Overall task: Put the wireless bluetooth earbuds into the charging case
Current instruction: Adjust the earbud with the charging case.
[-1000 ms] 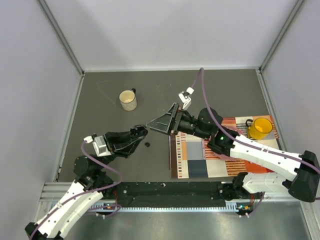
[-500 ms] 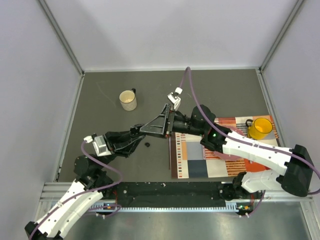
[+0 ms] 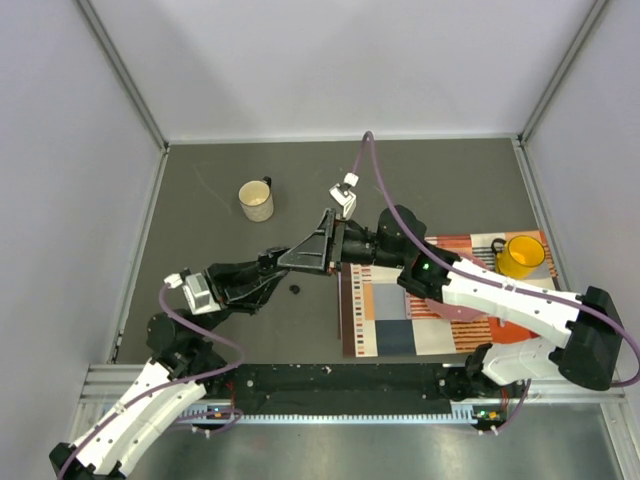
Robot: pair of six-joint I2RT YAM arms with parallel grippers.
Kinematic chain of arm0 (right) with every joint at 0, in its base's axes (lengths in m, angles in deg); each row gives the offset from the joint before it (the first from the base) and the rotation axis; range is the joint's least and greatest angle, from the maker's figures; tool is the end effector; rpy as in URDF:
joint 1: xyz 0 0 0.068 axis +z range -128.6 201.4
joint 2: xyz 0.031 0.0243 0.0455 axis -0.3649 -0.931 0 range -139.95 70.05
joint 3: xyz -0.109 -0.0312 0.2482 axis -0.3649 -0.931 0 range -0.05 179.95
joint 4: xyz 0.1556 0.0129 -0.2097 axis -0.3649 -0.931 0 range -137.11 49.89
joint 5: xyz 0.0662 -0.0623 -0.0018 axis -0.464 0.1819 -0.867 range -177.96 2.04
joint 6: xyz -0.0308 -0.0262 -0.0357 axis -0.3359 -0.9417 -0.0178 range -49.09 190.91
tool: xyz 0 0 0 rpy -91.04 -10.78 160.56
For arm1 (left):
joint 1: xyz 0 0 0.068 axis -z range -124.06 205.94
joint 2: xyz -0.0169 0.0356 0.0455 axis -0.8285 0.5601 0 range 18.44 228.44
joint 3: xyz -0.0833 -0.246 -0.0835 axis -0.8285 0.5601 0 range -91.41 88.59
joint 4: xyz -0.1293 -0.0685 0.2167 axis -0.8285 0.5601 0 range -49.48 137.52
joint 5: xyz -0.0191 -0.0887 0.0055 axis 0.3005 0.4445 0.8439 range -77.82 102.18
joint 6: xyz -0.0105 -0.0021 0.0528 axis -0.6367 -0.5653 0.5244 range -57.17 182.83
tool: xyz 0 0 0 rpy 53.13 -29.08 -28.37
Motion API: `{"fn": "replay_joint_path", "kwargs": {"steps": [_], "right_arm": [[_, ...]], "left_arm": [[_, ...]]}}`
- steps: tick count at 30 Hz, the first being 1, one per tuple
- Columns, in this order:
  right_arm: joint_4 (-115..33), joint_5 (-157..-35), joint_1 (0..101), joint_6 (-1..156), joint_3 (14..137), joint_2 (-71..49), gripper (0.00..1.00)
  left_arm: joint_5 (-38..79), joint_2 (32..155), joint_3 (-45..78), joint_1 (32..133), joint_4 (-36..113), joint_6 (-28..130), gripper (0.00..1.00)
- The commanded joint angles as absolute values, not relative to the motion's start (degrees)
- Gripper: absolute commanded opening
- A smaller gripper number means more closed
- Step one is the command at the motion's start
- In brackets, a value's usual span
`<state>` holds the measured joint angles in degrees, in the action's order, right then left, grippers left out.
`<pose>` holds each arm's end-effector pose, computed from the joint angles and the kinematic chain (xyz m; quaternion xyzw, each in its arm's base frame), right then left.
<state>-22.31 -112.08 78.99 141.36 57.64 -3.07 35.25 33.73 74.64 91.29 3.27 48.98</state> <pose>0.1495 0.2627 0.3632 -0.0740 0.6897 0.6977 0.1790 0.0720 -0.0681 0.3001 0.2581 0.4044 -0.4460 0.7556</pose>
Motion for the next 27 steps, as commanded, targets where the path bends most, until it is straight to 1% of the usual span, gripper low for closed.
{"fn": "replay_joint_path", "kwargs": {"steps": [1,2,4,5,18,21,23,27], "right_arm": [[-22.1,-112.6,79.0,138.2,62.5,-2.6,0.58],[-22.6,-111.9,79.1,137.7,62.7,-2.5,0.56],[-23.5,-111.3,79.3,136.5,63.2,-2.0,0.54],[-24.3,-110.9,79.3,135.6,63.4,-1.9,0.50],[-30.8,-107.9,80.3,130.1,66.7,-1.1,0.47],[-31.7,-106.9,80.7,129.0,67.1,-1.1,0.44],[-31.8,-106.5,80.8,128.7,67.1,-1.2,0.40],[-33.2,-105.7,81.1,127.5,68.1,-1.4,0.38]], "left_arm": [[36.1,34.6,74.7,91.4,3.3,49.3,0.00],[36.2,34.6,74.7,91.4,3.4,49.3,0.00],[36.3,34.9,74.6,91.5,3.8,49.3,0.00],[36.3,34.8,74.6,91.4,3.9,49.3,0.00],[37.9,35.4,74.3,91.5,6.9,49.2,0.00],[38.2,35.3,74.3,91.5,7.1,49.2,0.00],[38.4,35.5,74.3,91.4,7.4,49.3,0.00],[38.6,35.5,74.0,91.5,8.1,49.6,0.00]]}}
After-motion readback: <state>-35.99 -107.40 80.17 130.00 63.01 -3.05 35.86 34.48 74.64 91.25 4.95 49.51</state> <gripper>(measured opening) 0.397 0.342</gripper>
